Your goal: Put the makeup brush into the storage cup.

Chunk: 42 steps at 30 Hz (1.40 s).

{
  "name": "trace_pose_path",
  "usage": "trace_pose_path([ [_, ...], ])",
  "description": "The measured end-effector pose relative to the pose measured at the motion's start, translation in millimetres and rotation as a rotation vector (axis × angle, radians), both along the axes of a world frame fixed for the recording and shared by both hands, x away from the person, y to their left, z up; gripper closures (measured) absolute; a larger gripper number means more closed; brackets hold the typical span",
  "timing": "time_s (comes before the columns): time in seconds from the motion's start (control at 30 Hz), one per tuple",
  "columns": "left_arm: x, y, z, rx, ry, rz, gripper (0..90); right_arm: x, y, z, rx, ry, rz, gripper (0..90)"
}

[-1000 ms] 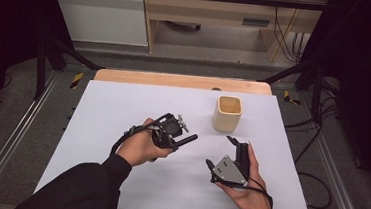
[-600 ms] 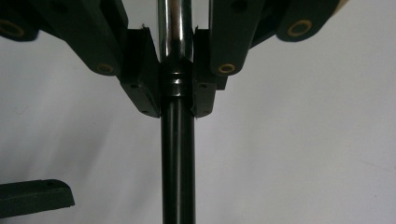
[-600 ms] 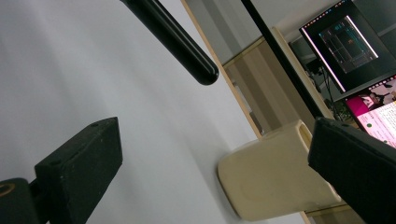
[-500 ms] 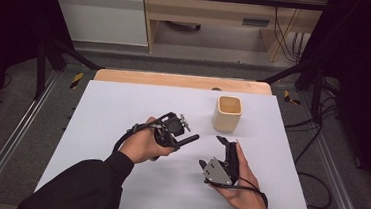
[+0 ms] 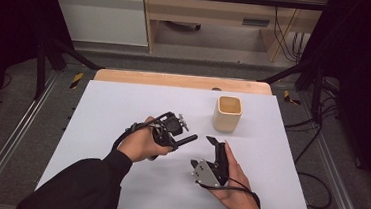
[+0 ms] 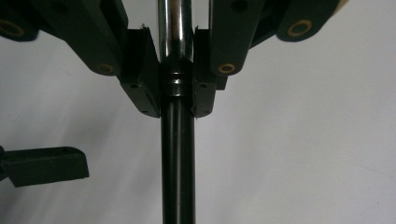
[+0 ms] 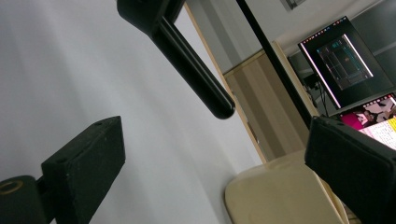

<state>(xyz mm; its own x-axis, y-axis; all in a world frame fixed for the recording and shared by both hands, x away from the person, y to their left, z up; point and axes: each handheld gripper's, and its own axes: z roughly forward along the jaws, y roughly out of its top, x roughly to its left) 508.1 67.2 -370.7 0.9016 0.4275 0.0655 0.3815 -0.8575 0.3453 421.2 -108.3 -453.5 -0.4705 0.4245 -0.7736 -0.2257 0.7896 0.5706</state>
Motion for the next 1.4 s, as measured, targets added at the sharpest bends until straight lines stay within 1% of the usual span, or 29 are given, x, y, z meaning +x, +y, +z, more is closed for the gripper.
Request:
trace_pose_path([
  [0.03,-0.2,0.1,-0.4,-0.006,-0.003,0.001,73.5,-0.1,2.1,-0.8,-0.003,-0.003,0.002,5.9],
  [0.13,-0.4,-0.3,-0.5,0.002,0.006,-0.005,73.5,0.0,8.7,-3.1,-0.011,-0.006,0.009,6.5],
  [0.17,-0.4,-0.6,-1.0,0.005,0.002,-0.007,73.5,0.1,10.8,-3.7,-0.016,-0.014,0.008,6.8],
  [0.23,-0.5,-0.8,-1.4,0.006,0.004,-0.011,73.5,0.2,14.9,-4.8,-0.021,-0.011,0.016,7.9],
  [0.27,-0.6,-0.9,-1.4,0.006,0.004,-0.012,73.5,0.0,16.8,-5.3,-0.027,-0.022,0.011,8.3],
  [0.33,-0.9,-1.0,-1.6,0.007,0.004,-0.014,73.5,0.3,20.2,-6.8,-0.037,-0.027,0.020,10.0],
  [0.37,-1.1,-0.7,-1.3,0.008,0.005,-0.014,73.5,0.3,23.0,-8.6,-0.053,-0.030,0.025,10.7],
  [0.47,-1.1,-0.3,-1.1,0.006,0.006,-0.012,73.5,0.9,24.9,-10.0,-0.073,-0.040,0.025,11.3],
  [0.5,-1.0,0.1,-1.1,0.006,0.007,-0.012,73.5,1.1,26.6,-11.2,-0.096,-0.047,0.026,11.9],
  [0.53,-1.0,0.1,-1.1,0.006,0.007,-0.012,73.5,1.1,26.6,-11.2,-0.096,-0.047,0.026,11.9],
  [0.57,-1.1,0.3,-1.2,0.005,0.007,-0.010,73.5,2.9,27.1,-10.8,-0.131,-0.070,0.046,12.3],
  [0.63,-1.3,0.6,-1.1,0.008,0.010,-0.014,73.5,3.1,28.3,-10.6,-0.136,-0.072,0.049,12.3],
  [0.67,-1.3,0.7,-1.0,0.008,0.010,-0.015,73.5,2.0,29.8,-11.5,-0.114,-0.057,0.034,12.3],
  [0.77,-1.5,0.8,-0.8,0.011,0.009,-0.016,73.5,2.6,30.7,-10.6,-0.120,-0.063,0.034,12.6],
  [0.8,-1.5,0.8,-0.8,0.011,0.010,-0.017,73.5,4.5,30.7,-9.1,-0.143,-0.084,0.040,13.9],
  [0.83,-1.7,0.9,-0.9,0.012,0.010,-0.017,73.5,4.5,30.7,-9.1,-0.143,-0.084,0.040,13.9],
  [0.87,-1.9,1.0,-1.0,0.013,0.010,-0.019,73.5,6.0,31.0,-7.7,-0.159,-0.092,0.049,14.9],
  [0.93,-2.1,1.0,-1.0,0.013,0.010,-0.021,73.5,6.2,31.9,-7.8,-0.154,-0.091,0.050,16.5],
  [0.97,-2.1,1.0,-1.0,0.013,0.010,-0.021,73.5,5.3,32.4,-8.7,-0.142,-0.087,0.038,17.3],
  [1.0,-2.2,1.2,-0.8,0.012,0.010,-0.021,73.5,6.0,32.4,-7.6,-0.154,-0.096,0.044,18.3],
  [1.03,-2.2,1.2,-0.8,0.012,0.010,-0.021,73.5,5.9,32.6,-8.5,-0.147,-0.092,0.046,19.7],
  [1.1,-2.3,1.0,-0.9,0.014,0.011,-0.023,73.5,6.5,32.8,-8.1,-0.171,-0.107,0.061,23.1],
  [1.13,-2.4,0.9,-1.0,0.014,0.011,-0.024,73.5,5.1,34.1,-9.0,-0.162,-0.097,0.047,24.5],
  [1.2,-2.5,0.7,-1.2,0.014,0.013,-0.025,73.5,5.8,34.2,-8.7,-0.173,-0.102,0.059,25.9],
  [1.23,-2.6,0.6,-1.3,0.015,0.013,-0.027,73.5,6.8,34.1,-8.4,-0.191,-0.120,0.070,27.3],
  [1.3,-3.0,0.3,-1.3,0.015,0.013,-0.028,73.5,6.7,34.7,-8.4,-0.203,-0.131,0.075,29.5],
  [1.33,-3.1,0.2,-1.3,0.016,0.013,-0.029,73.5,5.6,35.6,-8.8,-0.195,-0.123,0.064,30.7],
  [1.37,-3.3,0.0,-1.2,0.016,0.014,-0.032,73.5,5.9,35.9,-9.3,-0.191,-0.124,0.070,33.3],
  [1.4,-3.3,0.0,-1.2,0.016,0.014,-0.032,73.5,5.9,35.9,-9.3,-0.191,-0.124,0.070,33.3],
])
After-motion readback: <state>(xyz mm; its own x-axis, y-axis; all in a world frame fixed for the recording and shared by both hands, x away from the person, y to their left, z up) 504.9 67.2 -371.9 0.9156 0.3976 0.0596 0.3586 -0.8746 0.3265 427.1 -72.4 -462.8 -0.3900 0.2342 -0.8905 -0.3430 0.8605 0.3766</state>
